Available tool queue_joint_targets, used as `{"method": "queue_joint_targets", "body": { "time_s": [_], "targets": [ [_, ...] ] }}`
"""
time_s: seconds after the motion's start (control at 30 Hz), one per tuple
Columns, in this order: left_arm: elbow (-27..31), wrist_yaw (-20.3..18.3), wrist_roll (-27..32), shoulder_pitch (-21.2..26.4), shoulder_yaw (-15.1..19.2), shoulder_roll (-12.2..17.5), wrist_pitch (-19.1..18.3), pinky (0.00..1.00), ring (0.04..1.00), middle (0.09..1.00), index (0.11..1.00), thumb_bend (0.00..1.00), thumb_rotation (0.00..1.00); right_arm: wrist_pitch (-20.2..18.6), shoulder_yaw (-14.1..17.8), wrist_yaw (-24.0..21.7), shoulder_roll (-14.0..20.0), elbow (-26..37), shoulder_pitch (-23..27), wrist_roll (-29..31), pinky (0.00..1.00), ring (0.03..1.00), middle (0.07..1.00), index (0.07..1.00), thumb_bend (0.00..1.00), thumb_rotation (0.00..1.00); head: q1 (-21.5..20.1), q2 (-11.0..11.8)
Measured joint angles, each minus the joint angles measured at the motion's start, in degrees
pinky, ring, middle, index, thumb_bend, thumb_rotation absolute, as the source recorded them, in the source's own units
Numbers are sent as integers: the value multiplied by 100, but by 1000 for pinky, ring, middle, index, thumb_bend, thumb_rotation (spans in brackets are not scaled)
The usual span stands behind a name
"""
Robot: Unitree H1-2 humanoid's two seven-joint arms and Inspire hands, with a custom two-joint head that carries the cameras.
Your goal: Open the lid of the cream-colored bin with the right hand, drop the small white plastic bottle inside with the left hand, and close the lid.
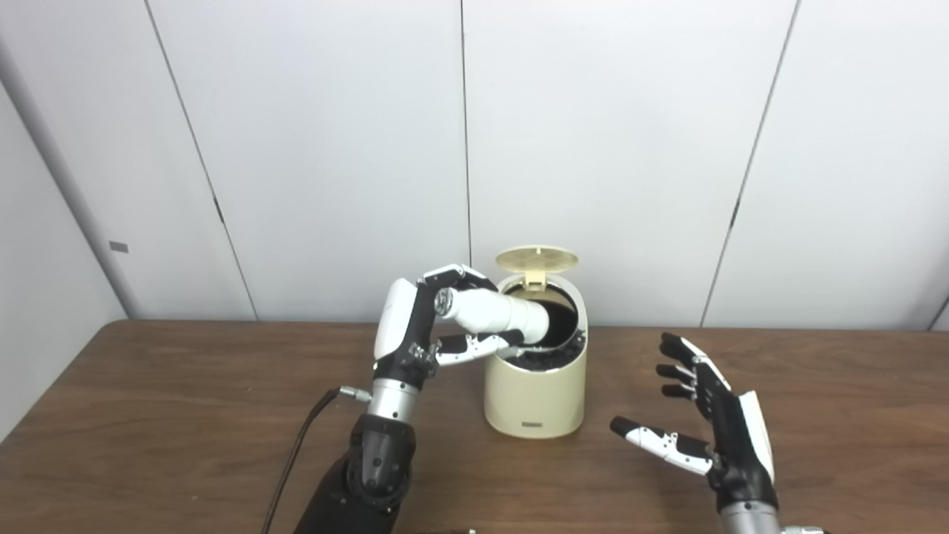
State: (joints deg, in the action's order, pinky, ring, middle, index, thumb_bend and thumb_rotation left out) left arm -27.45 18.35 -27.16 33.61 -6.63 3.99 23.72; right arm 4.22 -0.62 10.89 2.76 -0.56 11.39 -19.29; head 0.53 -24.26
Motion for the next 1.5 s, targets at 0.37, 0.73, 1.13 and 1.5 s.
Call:
{"method": "queue_joint_targets", "body": {
  "time_s": [0.37,0.73,1.13,1.5],
  "targets": [
    [134,-68,-177,43,-56,4,-377,360,439,491,480,505,0,-80,-24,-7,-14,14,-4,-5,661,754,834,827,781,253,44,-9],
    [444,-319,-305,251,-94,90,-1145,345,431,493,489,504,0,-181,-79,-6,-56,14,-4,-20,651,744,840,827,757,229,70,9],
    [789,-762,-370,433,-190,252,-1626,362,425,499,515,503,0,-184,-123,-5,-93,14,-3,-22,639,736,834,815,760,212,53,9],
    [823,-937,-477,440,-387,373,-1841,419,489,502,501,514,0,-182,-129,1,-104,18,-2,-33,641,738,832,819,758,207,18,-26]
  ]
}}
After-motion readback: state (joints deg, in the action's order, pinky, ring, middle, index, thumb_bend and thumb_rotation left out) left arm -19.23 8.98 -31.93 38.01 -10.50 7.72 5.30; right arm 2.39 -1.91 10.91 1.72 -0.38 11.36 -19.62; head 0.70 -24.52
